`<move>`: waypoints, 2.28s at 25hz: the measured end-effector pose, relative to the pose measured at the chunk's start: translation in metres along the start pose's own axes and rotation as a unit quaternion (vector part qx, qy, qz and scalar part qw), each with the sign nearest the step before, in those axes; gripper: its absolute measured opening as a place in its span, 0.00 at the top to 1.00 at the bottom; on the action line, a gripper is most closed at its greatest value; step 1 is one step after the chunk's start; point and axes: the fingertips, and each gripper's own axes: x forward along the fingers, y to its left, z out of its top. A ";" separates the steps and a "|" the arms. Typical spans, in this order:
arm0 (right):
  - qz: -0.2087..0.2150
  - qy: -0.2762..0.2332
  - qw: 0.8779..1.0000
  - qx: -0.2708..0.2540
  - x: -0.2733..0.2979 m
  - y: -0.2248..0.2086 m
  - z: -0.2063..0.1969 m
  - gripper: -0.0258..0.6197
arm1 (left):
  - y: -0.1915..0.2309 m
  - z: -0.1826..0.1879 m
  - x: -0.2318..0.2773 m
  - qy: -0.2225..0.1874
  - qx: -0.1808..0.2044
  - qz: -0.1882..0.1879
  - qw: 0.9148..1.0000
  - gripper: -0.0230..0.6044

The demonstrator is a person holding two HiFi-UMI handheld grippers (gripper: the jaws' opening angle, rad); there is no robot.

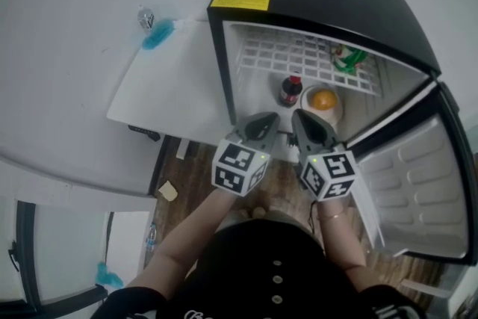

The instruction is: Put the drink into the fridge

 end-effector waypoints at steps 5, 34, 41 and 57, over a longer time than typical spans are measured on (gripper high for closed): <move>-0.004 0.000 1.000 0.009 -0.008 0.002 -0.003 0.94 | -0.008 0.004 -0.003 -0.012 -0.019 -0.011 1.000 0.95; -0.003 0.008 1.000 0.024 -0.023 0.018 -0.007 0.94 | -0.023 -0.007 -0.012 0.011 -0.035 -0.047 0.998 0.95; -0.001 0.013 1.000 0.009 -0.025 0.017 -0.008 0.94 | -0.027 -0.010 -0.011 0.013 -0.047 -0.049 0.998 0.95; -0.008 0.021 1.000 0.002 -0.032 0.015 -0.014 0.95 | -0.034 -0.013 -0.007 0.010 -0.052 -0.048 0.997 0.95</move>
